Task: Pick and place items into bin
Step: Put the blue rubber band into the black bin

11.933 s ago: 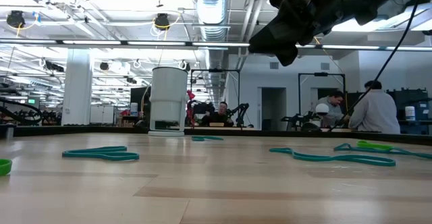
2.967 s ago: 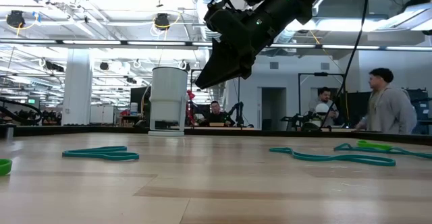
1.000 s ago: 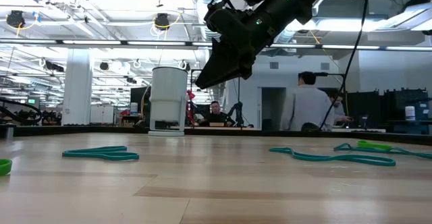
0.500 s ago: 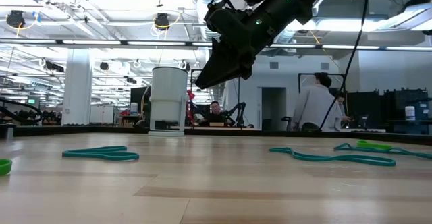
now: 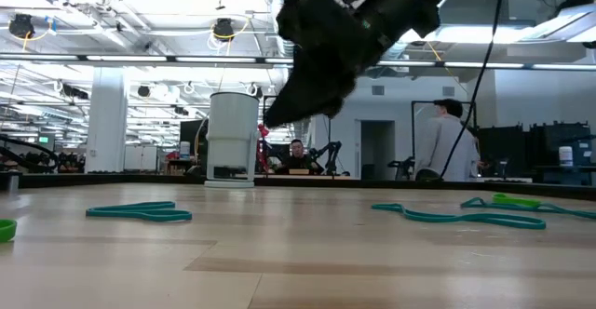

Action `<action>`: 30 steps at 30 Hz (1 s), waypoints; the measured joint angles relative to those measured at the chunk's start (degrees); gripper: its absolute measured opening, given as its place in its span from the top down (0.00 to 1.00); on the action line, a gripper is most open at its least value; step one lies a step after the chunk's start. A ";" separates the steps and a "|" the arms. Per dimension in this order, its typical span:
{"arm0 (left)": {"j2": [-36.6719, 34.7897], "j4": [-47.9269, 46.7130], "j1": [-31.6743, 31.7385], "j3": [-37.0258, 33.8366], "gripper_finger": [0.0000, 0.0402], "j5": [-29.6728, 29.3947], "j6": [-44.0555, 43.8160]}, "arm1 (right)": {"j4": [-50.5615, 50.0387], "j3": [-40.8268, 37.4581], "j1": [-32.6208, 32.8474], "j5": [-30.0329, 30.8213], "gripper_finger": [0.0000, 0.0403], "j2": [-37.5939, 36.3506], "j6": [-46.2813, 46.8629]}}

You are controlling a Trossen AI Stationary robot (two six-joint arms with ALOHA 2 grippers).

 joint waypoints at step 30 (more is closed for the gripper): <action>0.06 -3.73 9.99 1.47 0.89 -32.26 7.08 | -11.96 33.55 3.58 1.49 0.85 30.12 -6.48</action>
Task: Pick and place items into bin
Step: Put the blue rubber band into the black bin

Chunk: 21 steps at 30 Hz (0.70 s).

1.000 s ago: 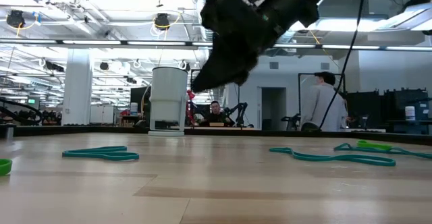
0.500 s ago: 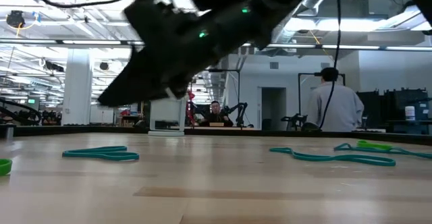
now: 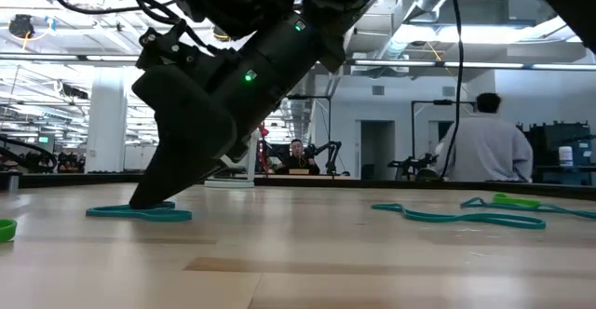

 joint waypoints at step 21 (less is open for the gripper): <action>0.00 2.43 0.02 0.00 0.89 -0.07 -1.76 | -6.44 -0.59 -0.30 3.98 1.00 -14.36 -4.04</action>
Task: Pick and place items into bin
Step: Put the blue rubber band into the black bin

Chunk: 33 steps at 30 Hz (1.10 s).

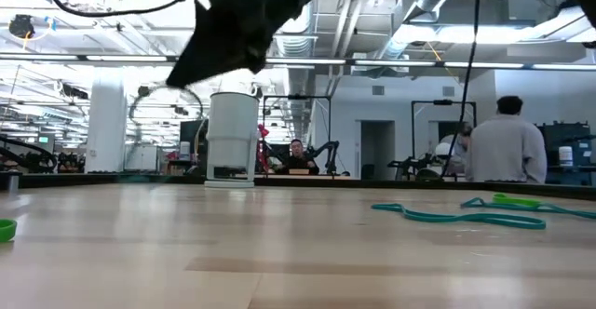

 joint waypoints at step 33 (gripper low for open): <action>0.00 26.58 2.87 -15.56 0.63 1.42 10.67 | 5.24 0.14 -0.07 0.71 1.00 -2.97 -3.15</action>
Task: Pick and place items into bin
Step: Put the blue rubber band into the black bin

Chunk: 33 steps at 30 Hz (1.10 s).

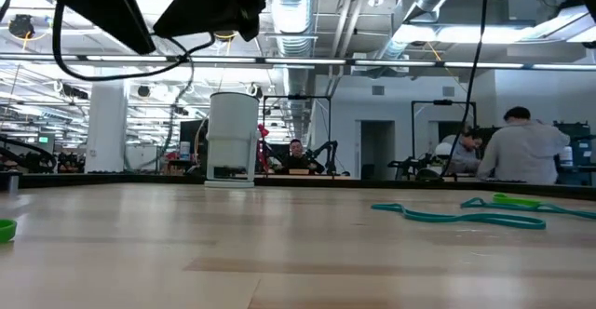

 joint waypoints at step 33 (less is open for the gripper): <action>0.00 -7.50 -0.60 3.06 1.00 5.14 0.60 | -5.81 0.09 -0.39 3.04 0.84 -0.06 0.54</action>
